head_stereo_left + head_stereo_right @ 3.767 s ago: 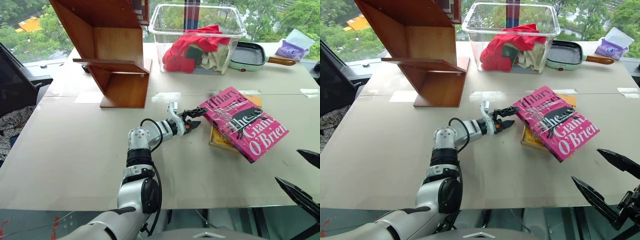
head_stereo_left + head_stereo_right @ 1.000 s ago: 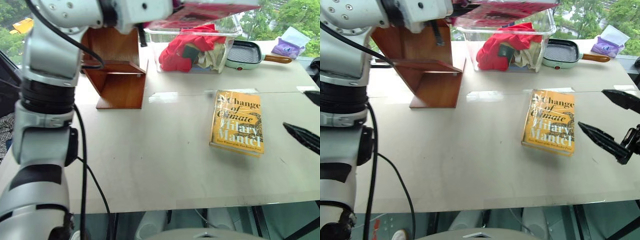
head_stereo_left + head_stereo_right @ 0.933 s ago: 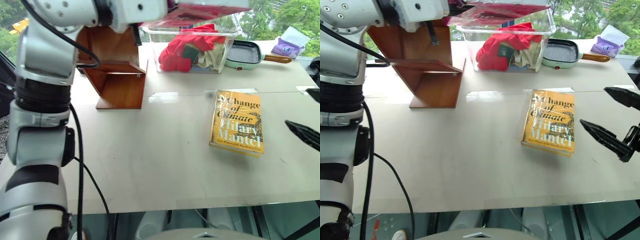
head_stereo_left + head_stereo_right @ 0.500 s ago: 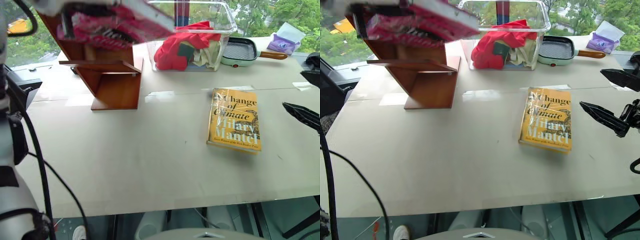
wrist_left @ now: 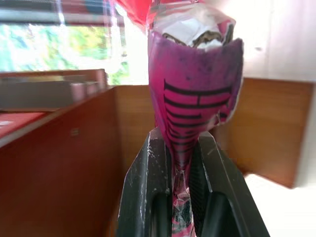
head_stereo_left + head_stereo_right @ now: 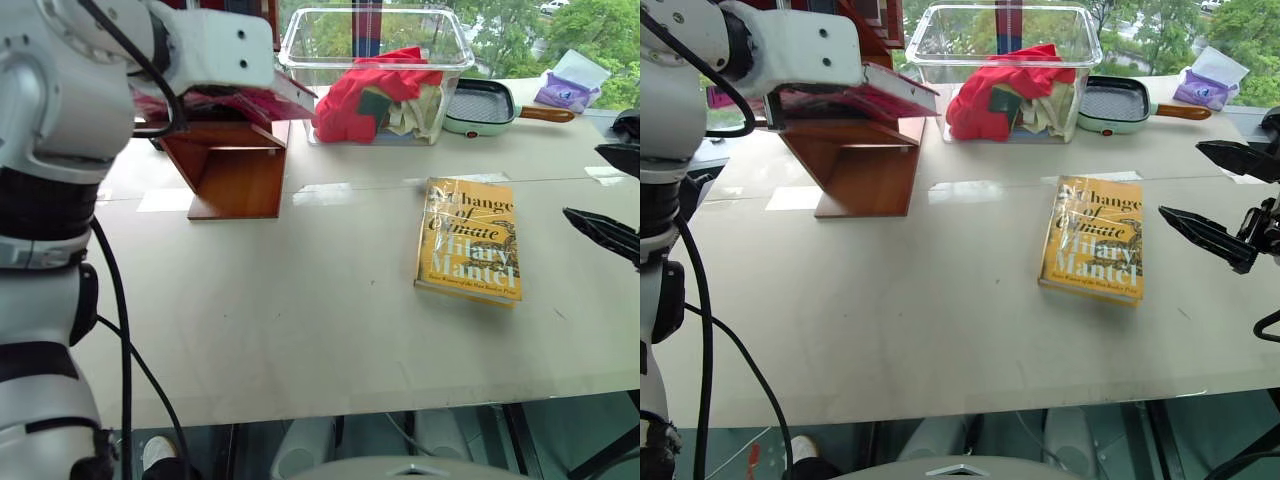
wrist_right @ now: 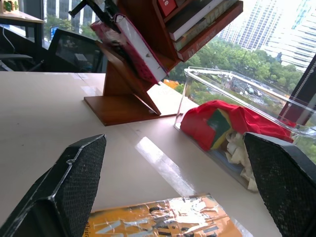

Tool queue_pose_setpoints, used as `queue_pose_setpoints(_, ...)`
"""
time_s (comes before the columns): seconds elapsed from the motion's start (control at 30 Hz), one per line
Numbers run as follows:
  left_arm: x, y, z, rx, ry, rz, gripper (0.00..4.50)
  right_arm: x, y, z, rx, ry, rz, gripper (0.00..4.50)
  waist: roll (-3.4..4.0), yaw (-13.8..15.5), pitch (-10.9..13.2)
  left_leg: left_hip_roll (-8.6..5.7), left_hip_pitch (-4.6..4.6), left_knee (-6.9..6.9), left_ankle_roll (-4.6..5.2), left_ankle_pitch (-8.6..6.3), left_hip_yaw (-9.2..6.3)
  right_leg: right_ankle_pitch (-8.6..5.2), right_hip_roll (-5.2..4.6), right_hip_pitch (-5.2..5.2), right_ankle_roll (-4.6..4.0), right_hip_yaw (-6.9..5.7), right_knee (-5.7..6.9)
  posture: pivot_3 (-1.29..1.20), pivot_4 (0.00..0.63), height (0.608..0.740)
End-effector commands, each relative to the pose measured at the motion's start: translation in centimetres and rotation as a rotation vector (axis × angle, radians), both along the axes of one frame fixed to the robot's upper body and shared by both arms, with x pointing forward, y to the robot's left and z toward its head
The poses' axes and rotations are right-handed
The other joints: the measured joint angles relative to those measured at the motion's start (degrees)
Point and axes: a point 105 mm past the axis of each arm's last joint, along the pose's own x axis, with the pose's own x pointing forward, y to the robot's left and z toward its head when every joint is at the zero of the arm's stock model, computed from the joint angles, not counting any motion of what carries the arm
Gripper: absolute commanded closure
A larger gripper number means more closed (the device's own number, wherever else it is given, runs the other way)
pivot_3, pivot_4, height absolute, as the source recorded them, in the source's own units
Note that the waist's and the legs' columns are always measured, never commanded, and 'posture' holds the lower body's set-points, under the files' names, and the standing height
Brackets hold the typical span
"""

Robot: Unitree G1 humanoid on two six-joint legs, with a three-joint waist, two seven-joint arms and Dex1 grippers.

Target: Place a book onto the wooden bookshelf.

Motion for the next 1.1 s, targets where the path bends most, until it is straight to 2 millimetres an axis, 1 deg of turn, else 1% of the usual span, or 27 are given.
queue_pose_setpoints(0.03, -0.1, 0.2, -1.0, -0.050, 0.039, 0.054, 4.47, -0.6, -0.5, 1.1, -0.015, -0.058, -0.008, 0.00, 0.00, 0.0, 0.0, 0.00, 0.00, 0.00, 0.00, 0.00, 0.00, 0.00, 0.00, 0.00, 0.00, 0.00, 0.00, 0.00, 0.150, 0.725)
queue_pose_setpoints(0.1, 0.1, -0.5, -1.4, -0.061, 0.035, 0.048, 4.47, -0.6, -0.7, 1.1, -0.010, -0.059, -0.008, 0.00, 0.00, 0.0, 0.0, 0.00, -0.01, 0.00, 0.00, 0.00, 0.01, 0.00, -0.01, 0.00, -0.01, 0.00, -0.02, 0.00, 0.150, 0.725)
queue_pose_setpoints(0.23, 0.7, 0.1, -2.7, -0.059, 0.041, 0.088, 4.47, -0.7, -1.2, 1.3, 0.023, -0.065, -0.019, 0.00, 0.08, 0.0, 0.0, 0.00, -0.04, -0.01, 0.00, 0.00, 0.00, 0.01, -0.01, -0.02, -0.01, 0.00, -0.06, 0.00, 0.150, 0.725)
queue_pose_setpoints(0.37, 0.8, -0.1, -3.3, -0.122, 0.054, 0.092, 4.47, -1.0, -1.2, 1.6, 0.052, -0.071, -0.026, 0.00, 0.23, -0.1, -0.1, 0.00, -0.01, -0.03, 0.00, 0.00, 0.02, 0.00, -0.01, -0.01, -0.01, 0.02, -0.04, 0.00, 0.150, 0.725)
queue_pose_setpoints(0.47, 0.9, -0.4, -3.5, -0.150, 0.055, 0.084, 4.47, -1.3, -1.2, 1.8, 0.071, -0.078, -0.030, 0.00, 0.25, 0.0, -0.2, 0.01, 0.00, -0.03, 0.00, 0.00, 0.02, 0.00, -0.01, -0.01, -0.01, 0.02, -0.04, 0.00, 0.150, 0.725)
queue_pose_setpoints(0.6, 1.1, -0.5, -3.7, -0.145, 0.057, 0.078, 4.47, -1.5, -1.1, 1.8, 0.091, -0.084, -0.047, 0.00, 0.26, 0.1, -0.2, 0.00, -0.01, -0.03, 0.00, 0.00, 0.03, 0.01, -0.02, -0.01, -0.01, 0.02, -0.05, 0.00, 0.150, 0.725)
queue_pose_setpoints(0.77, 0.8, -0.4, -3.4, -0.163, 0.043, 0.069, 4.47, -2.0, -1.0, 2.1, 0.111, -0.097, -0.066, 0.00, 0.26, 0.0, -0.2, 0.00, -0.01, -0.03, 0.00, 0.00, 0.03, 0.01, -0.02, -0.01, -0.01, 0.03, -0.05, 0.00, 0.150, 0.725)
queue_pose_setpoints(0.93, 0.9, -1.0, -3.9, -0.194, 0.052, 0.049, 4.47, -1.9, -0.6, 2.5, 0.138, -0.111, -0.083, 0.00, 0.30, 0.1, -0.2, 0.00, 0.00, -0.03, 0.00, 0.00, 0.04, 0.01, -0.02, -0.01, -0.01, 0.04, -0.05, 0.00, 0.150, 0.725)
queue_pose_setpoints(1.1, 1.0, -0.9, -3.9, -0.213, 0.038, 0.045, 4.47, -2.0, -0.5, 2.7, 0.140, -0.109, -0.089, 0.00, 0.31, 0.1, -0.2, -0.01, -0.01, -0.03, 0.00, 0.00, 0.05, 0.01, -0.03, -0.01, -0.01, 0.04, -0.06, 0.00, 0.150, 0.725)
